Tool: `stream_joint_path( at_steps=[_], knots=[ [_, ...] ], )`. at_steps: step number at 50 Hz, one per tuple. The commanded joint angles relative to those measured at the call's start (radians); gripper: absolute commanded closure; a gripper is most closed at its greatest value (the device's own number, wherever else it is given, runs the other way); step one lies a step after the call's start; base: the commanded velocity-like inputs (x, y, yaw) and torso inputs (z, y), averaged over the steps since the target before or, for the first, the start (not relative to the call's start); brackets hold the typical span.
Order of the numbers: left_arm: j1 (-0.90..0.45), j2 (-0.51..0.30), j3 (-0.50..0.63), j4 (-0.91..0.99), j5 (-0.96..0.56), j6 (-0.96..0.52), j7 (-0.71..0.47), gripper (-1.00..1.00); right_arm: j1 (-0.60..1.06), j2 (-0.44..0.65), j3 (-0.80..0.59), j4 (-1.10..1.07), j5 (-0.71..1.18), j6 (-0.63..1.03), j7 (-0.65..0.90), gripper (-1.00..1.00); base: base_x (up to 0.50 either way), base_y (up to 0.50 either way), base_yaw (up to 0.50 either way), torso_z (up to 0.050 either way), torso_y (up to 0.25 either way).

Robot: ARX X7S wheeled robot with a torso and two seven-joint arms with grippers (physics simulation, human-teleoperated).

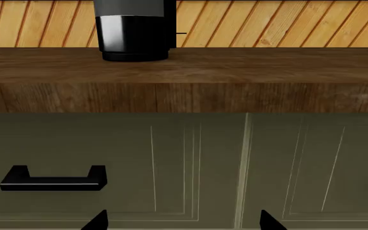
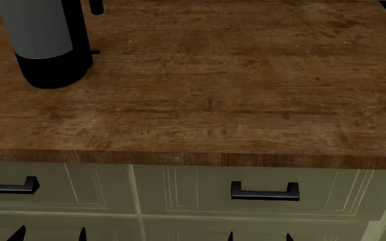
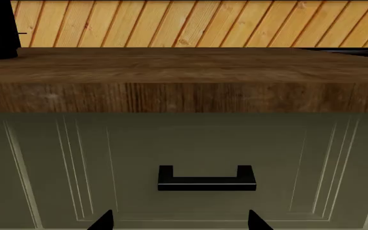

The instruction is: Press the button to open the lid of the electric kettle.

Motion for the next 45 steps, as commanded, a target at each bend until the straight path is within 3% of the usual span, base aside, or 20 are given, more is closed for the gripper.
stream_joint_path(
  at_steps=[1,25,45],
  knots=[
    [0.0,-0.01,0.011,0.0,-0.01,0.0,-0.011,-1.0,0.0,0.009,-0.013,0.0,0.0,0.0,0.013,-1.0,0.0,0.0,0.0,0.0,0.0],
    [0.008,-0.074,0.084,0.042,-0.054,0.022,-0.058,-1.0,0.003,0.066,-0.071,0.007,0.068,-0.004,0.076,-1.0,0.0,0.0,0.0,0.001,0.0],
    [0.005,-0.101,0.116,0.027,-0.071,0.05,-0.077,-1.0,0.003,0.091,-0.101,0.0,0.089,0.009,0.103,-1.0,0.0,0.0,0.0,0.049,0.0]
  ],
)
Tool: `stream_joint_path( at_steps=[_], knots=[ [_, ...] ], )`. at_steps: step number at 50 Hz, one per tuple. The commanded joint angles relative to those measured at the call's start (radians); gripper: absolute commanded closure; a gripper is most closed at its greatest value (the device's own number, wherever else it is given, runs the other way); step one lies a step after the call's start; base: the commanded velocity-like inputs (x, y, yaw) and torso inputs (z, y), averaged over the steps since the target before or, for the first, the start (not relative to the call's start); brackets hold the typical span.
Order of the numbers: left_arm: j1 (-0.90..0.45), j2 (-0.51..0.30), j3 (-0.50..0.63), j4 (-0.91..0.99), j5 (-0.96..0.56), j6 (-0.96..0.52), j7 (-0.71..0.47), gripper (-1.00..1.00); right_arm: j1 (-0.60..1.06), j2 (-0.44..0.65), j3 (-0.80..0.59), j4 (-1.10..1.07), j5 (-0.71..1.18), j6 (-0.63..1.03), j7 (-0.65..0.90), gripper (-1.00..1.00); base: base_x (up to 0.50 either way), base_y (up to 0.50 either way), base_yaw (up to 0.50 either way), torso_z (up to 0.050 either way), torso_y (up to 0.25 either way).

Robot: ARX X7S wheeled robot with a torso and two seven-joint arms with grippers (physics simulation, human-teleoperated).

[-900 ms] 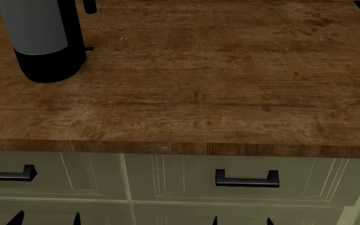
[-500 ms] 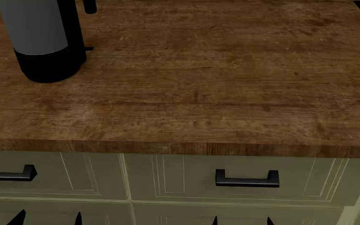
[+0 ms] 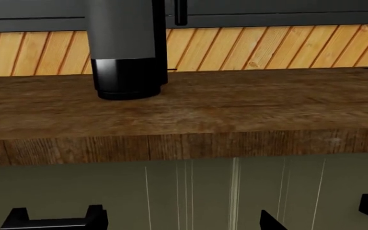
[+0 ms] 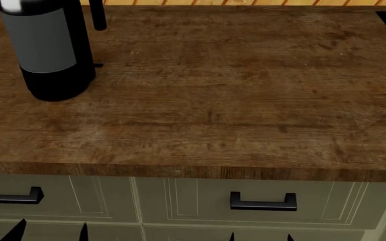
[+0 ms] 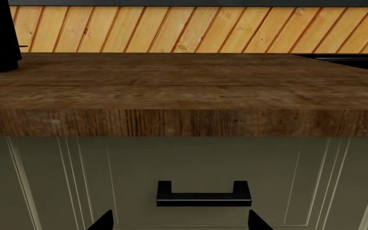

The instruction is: Press the button to open the lid of the electric kettle.

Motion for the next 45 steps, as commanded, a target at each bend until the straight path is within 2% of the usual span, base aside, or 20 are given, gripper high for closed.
stream_joint_path(
  at_steps=[1,10,13,17,20,23,26,27,29,33,35,39,42,45],
  knots=[
    [-0.001,-0.016,0.021,-0.006,-0.013,0.014,-0.008,-1.0,0.002,0.014,-0.017,0.006,0.013,-0.003,0.015,-1.0,0.0,0.0,0.0,0.05,0.0],
    [0.001,-0.027,0.033,0.006,-0.025,0.009,-0.015,-1.0,0.003,0.027,-0.036,0.002,0.007,0.002,0.031,-1.0,0.0,0.0,0.0,0.05,0.0],
    [-0.002,-0.019,0.018,0.032,-0.049,-0.044,-0.04,-1.0,0.014,0.021,-0.021,0.021,0.046,0.023,0.031,-1.0,0.0,0.0,0.0,0.0,0.0],
    [-0.003,-0.023,0.023,0.018,-0.049,-0.031,-0.044,-1.0,0.015,0.024,-0.027,0.021,0.044,0.012,0.039,-1.0,0.0,0.0,0.0,0.0,0.0],
    [0.0,-0.023,0.019,0.039,-0.059,-0.048,-0.056,-1.0,0.004,0.023,-0.022,-0.048,0.053,0.055,0.063,-1.0,0.0,0.0,0.0,0.0,0.0],
    [0.028,-0.031,0.002,0.244,-0.122,-0.217,-0.083,-1.0,0.026,0.041,-0.027,-0.24,0.059,0.254,0.096,-1.0,0.0,0.0,0.0,0.0,0.0],
    [-0.003,-0.056,0.008,0.45,-0.165,-0.458,-0.115,-1.0,0.076,0.062,-0.024,-0.411,0.074,0.471,0.124,-1.0,0.0,0.0,0.0,0.0,0.0],
    [-0.039,-0.064,-0.002,0.552,-0.2,-0.585,-0.136,-1.0,0.12,0.065,-0.007,-0.494,0.083,0.607,0.155,-1.0,0.0,0.0,0.0,0.0,0.0],
    [-0.096,-0.071,-0.016,0.658,-0.239,-0.735,-0.168,-1.0,0.19,0.074,-0.002,-0.598,0.099,0.759,0.172,-1.0,0.0,0.0,0.0,0.0,0.0],
    [-0.235,-0.07,-0.055,0.809,-0.326,-1.042,-0.228,-1.0,0.303,0.07,0.041,-0.758,0.164,1.0,0.188,-1.0,0.0,0.0,0.0,0.0,0.0],
    [-0.318,-0.067,-0.063,0.85,-0.363,-1.177,-0.247,-1.0,0.364,0.081,0.03,-0.836,0.181,1.184,0.211,-1.0,0.0,0.0,0.0,0.0,0.0],
    [-0.423,-0.048,-0.109,0.928,-0.422,-1.395,-0.278,-1.0,0.42,0.063,0.086,-0.956,0.221,1.33,0.209,-1.0,0.0,0.0,0.0,0.0,0.0],
    [-0.446,-0.037,-0.12,0.983,-0.457,-1.475,-0.285,-1.0,0.392,0.066,0.102,-0.999,0.233,1.355,0.207,-1.0,0.0,0.0,0.0,0.0,0.0],
    [-0.448,-0.06,-0.121,0.982,-0.461,-1.481,-0.29,-1.0,0.434,0.099,0.077,-1.03,0.23,1.408,0.228,-1.0,0.0,0.0,0.0,0.0,0.0]
  ],
)
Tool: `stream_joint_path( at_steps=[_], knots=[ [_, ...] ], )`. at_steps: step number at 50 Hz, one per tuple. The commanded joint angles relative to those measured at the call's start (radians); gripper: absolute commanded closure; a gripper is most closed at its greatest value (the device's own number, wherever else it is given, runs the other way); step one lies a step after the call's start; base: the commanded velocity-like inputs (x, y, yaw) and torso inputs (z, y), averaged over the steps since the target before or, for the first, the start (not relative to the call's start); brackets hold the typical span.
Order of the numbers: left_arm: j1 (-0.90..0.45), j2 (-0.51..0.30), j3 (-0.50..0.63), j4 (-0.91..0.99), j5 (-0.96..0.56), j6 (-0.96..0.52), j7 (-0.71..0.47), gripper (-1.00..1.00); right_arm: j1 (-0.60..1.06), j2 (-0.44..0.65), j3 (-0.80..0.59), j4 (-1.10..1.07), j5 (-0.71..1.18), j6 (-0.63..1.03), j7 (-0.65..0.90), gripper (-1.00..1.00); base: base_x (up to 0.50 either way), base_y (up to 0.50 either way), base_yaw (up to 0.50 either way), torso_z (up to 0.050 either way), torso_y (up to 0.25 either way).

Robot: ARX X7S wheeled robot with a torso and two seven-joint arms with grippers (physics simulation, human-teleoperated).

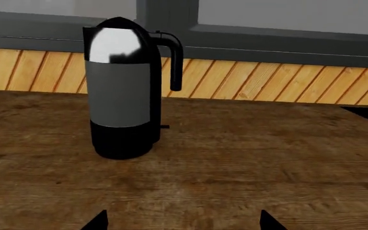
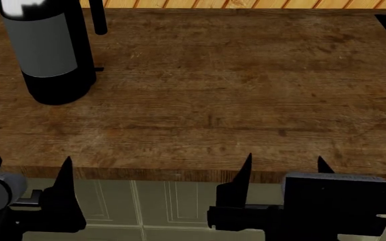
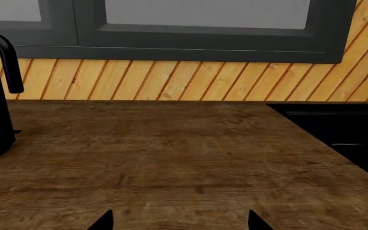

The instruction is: Press the button to open the lid of the electric kettle.

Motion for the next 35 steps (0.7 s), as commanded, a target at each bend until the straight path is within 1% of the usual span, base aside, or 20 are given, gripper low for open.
stream_joint_path(
  at_steps=[1,2,5,6,9,12,15,17,19,23,35],
  knots=[
    [-0.149,-0.022,-0.042,0.212,-0.118,-0.391,-0.069,-1.0,0.123,0.041,0.02,-0.264,0.059,0.368,0.048,-1.0,0.0,0.0,0.0,0.0,0.0],
    [-0.153,-0.029,-0.055,0.218,-0.122,-0.403,-0.069,-1.0,0.113,0.069,-0.009,-0.256,0.051,0.362,0.057,-1.0,0.0,0.0,0.0,0.0,0.0],
    [-0.163,-0.04,-0.064,0.227,-0.132,-0.423,-0.078,-1.0,0.111,0.076,0.009,-0.254,0.057,0.355,0.053,-1.0,0.0,0.0,0.0,0.0,0.0],
    [-0.158,-0.045,-0.062,0.226,-0.138,-0.421,-0.077,-1.0,0.082,0.075,0.023,-0.244,0.067,0.3,0.027,-1.0,0.0,0.0,0.0,0.0,0.0],
    [-0.158,-0.04,-0.072,0.227,-0.153,-0.429,-0.081,-1.0,0.077,0.091,0.006,-0.245,0.062,0.282,0.035,-1.0,0.33,0.0,0.0,0.0,0.0],
    [-0.158,-0.026,-0.094,0.23,-0.181,-0.44,-0.079,-1.0,0.085,0.096,-0.002,-0.257,0.066,0.29,0.043,-1.0,0.44,0.0,0.0,0.0,0.0],
    [-0.163,-0.028,-0.107,0.232,-0.196,-0.445,-0.089,-1.0,0.057,0.111,-0.031,-0.23,0.056,0.242,0.05,-1.0,0.49,0.0,0.0,0.0,0.0],
    [-0.167,-0.029,-0.113,0.238,-0.216,-0.453,-0.101,-1.0,0.066,0.113,-0.039,-0.231,0.055,0.251,0.055,-1.0,0.5,0.0,0.0,0.0,0.0],
    [-0.176,-0.03,-0.113,0.241,-0.251,-0.463,-0.126,-1.0,0.078,0.111,-0.036,-0.247,0.062,0.274,0.059,-1.0,0.5,0.0,0.0,0.0,0.0],
    [-0.189,-0.037,-0.124,0.24,-0.328,-0.473,-0.178,-1.0,0.076,0.114,-0.033,-0.246,0.065,0.269,0.063,-1.0,0.5,0.0,0.0,0.0,0.0],
    [-0.205,-0.045,-0.141,0.231,-0.449,-0.484,-0.26,-1.0,0.083,0.119,-0.024,-0.257,0.09,0.286,0.081,-1.0,0.5,0.0,0.0,0.0,0.0]
  ],
)
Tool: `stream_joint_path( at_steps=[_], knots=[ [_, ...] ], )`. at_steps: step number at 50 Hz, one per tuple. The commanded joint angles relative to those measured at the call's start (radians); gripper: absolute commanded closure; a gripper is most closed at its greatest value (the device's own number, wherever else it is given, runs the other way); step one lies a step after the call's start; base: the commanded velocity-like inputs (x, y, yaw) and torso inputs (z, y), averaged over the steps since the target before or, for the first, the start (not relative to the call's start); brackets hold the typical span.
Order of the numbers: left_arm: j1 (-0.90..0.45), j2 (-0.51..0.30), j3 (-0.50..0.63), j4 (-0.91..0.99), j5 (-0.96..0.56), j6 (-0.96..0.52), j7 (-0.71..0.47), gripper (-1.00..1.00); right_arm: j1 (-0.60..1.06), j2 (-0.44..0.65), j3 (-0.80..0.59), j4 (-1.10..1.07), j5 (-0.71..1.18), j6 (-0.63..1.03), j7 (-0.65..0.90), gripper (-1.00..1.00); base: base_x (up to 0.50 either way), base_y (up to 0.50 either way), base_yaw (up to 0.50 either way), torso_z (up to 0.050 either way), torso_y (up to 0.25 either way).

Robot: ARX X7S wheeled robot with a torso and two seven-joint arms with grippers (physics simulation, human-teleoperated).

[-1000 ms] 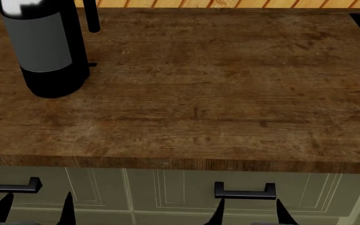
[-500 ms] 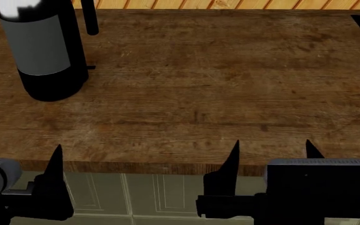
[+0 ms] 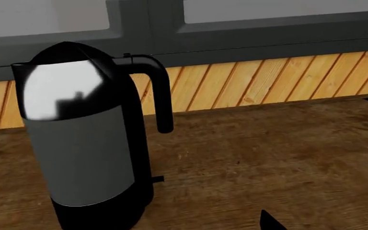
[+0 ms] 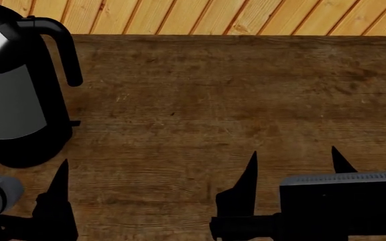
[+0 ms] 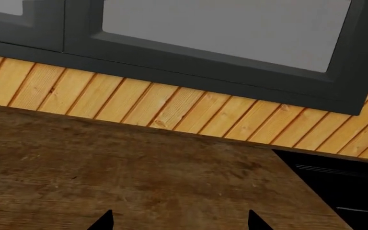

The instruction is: Press the button to open the lid of the electric kettle.

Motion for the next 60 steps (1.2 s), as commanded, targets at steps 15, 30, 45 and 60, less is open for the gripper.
stream_joint_path(
  at_steps=[15,30,45,60],
  knots=[
    [-0.041,-0.034,-0.053,-0.012,-0.276,-0.025,-0.194,-1.0,0.005,0.021,0.004,-0.005,0.042,0.014,0.04,-1.0,0.24,0.0,0.0,0.0,0.001],
    [-0.206,-0.025,-0.042,-0.123,-0.365,-0.037,-0.328,1.0,-0.009,0.023,0.02,0.0,0.067,0.001,0.053,-1.0,0.0,0.0,0.0,0.0,0.0],
    [-0.591,-0.041,0.057,-0.5,-0.327,0.067,-0.296,1.0,-0.016,0.03,0.014,0.019,0.078,-0.022,0.066,-1.0,0.0,0.0,0.0,0.0,0.0],
    [-0.639,-0.123,0.201,-0.767,-0.104,0.279,-0.179,1.0,-0.017,0.028,-0.007,0.036,0.087,-0.039,0.08,-1.0,0.0,0.0,0.0,0.0,0.0]
  ],
)
